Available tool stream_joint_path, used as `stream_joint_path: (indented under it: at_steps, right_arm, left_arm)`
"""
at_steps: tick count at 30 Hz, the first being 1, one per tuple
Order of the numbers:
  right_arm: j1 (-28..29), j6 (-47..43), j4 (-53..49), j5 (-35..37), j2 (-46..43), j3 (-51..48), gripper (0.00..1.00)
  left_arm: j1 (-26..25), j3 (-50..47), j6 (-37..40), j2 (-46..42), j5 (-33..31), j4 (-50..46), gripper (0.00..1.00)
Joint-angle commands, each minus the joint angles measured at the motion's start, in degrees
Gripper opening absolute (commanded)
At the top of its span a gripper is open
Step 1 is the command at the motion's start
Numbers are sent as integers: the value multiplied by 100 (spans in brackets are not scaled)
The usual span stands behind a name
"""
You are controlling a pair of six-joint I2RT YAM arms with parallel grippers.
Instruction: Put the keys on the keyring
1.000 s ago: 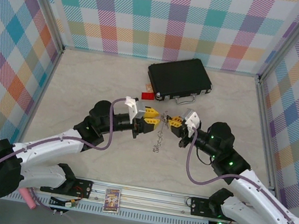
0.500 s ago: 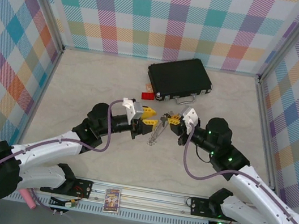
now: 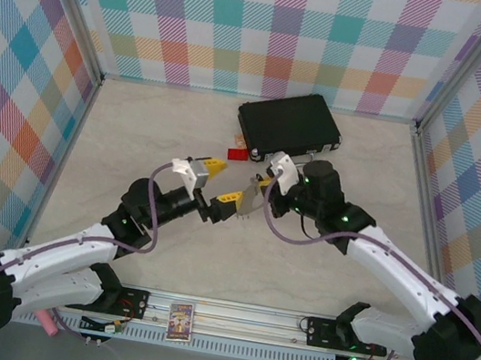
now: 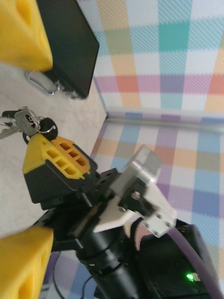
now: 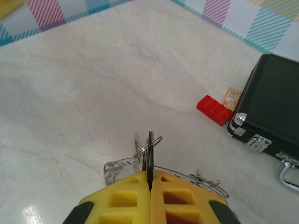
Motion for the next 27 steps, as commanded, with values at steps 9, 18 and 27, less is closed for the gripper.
stream_joint_path:
  at_steps: [9,18,27]
  right_arm:
    - [-45,10,853,-324,1978,1371,0]
    - [-63,-6,926,-572,3174,2642,0]
    - [-95,45,1013,-810,3375,2591,0]
  left_arm:
    - [15,-599,-132,-1624,-1750,-503,100]
    - [13,-771,-111,-1885,-1950,-502,100]
    - [18,-839,-30,-2118,-2172,-516,100]
